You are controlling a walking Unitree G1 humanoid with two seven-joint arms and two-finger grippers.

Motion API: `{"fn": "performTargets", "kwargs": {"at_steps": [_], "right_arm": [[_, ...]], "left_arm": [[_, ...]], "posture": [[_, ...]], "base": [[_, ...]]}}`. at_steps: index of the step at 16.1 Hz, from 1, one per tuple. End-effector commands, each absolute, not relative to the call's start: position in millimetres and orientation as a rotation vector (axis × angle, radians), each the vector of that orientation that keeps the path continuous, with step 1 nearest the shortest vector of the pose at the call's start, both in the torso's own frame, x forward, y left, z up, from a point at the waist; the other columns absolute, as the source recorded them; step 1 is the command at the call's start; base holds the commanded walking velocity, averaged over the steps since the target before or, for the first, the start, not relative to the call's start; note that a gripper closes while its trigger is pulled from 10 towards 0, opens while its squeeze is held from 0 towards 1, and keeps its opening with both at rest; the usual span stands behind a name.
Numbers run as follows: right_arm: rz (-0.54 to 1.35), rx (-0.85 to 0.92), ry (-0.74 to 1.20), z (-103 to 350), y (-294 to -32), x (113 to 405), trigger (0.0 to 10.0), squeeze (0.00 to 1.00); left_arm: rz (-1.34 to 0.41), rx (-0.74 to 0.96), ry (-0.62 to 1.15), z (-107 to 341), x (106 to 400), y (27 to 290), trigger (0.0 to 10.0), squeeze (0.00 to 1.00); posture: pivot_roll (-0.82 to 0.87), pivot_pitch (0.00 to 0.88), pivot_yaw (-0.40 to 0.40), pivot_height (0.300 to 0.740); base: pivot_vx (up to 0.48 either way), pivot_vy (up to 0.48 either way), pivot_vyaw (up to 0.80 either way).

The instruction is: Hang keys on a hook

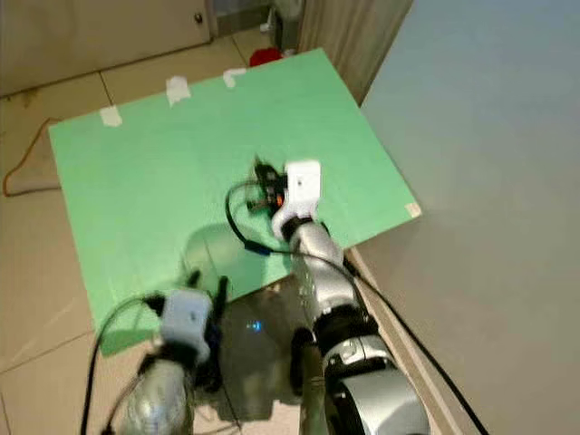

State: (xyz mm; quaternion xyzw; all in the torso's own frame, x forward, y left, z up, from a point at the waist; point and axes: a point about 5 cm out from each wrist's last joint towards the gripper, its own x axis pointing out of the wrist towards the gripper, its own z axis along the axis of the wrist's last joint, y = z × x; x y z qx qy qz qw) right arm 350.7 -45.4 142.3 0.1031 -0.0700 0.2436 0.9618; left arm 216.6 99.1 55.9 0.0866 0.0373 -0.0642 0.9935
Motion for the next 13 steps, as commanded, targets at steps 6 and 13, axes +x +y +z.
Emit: {"fn": "performTargets", "kwargs": {"at_steps": [6, 13], "right_arm": [[0.440, 0.054, -0.260, 179.1, -100.2, 361.1, 0.0, 0.00], [0.261, -0.073, -0.172, 120.3, -173.1, 307.2, 0.0, 0.00]], "left_arm": [[-0.077, 0.079, 0.118, 65.5, 254.6, 129.2, 10.0, 0.00], [-0.099, 0.145, 0.013, 112.0, 269.1, 169.7, 10.0, 0.00]], "posture": [[-0.09, 0.071, -0.003, 0.740], [-0.13, 0.000, 0.079, 0.740]], "base": [[0.000, 0.000, 0.00], [0.000, 0.000, 0.00]]}}
